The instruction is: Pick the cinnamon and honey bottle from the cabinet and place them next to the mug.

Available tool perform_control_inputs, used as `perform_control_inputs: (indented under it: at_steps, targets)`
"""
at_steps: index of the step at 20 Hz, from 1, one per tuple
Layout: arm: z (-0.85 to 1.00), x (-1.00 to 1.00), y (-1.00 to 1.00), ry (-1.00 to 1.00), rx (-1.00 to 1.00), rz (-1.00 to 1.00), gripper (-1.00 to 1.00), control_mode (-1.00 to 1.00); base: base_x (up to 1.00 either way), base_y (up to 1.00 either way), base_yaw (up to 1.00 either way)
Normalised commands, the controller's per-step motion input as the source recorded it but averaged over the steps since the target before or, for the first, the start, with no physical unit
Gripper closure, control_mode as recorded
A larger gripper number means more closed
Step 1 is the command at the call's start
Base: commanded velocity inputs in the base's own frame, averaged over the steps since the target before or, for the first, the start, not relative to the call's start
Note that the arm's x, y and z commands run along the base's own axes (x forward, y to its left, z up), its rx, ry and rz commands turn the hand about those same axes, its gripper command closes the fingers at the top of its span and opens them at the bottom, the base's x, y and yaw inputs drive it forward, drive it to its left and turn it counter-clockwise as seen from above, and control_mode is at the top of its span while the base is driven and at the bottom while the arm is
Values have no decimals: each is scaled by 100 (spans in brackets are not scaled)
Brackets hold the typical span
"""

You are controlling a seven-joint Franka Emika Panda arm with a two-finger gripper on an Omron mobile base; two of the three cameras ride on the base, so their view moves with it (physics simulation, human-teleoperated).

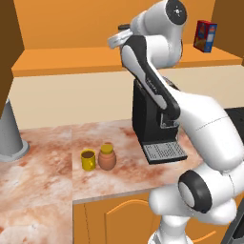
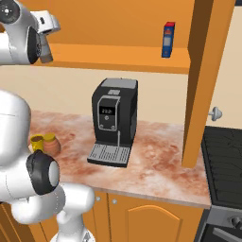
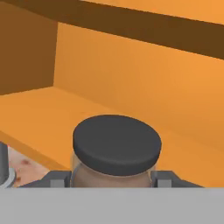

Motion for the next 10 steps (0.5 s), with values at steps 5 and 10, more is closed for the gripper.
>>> perform_control_inputs:
  at_steps: [5, 10]
  targets:
    - [-100, -100, 13, 0, 0, 5, 100, -100, 0, 0, 0]
    - [-90, -100, 6, -2, 0, 5, 100, -100, 0, 0, 0]
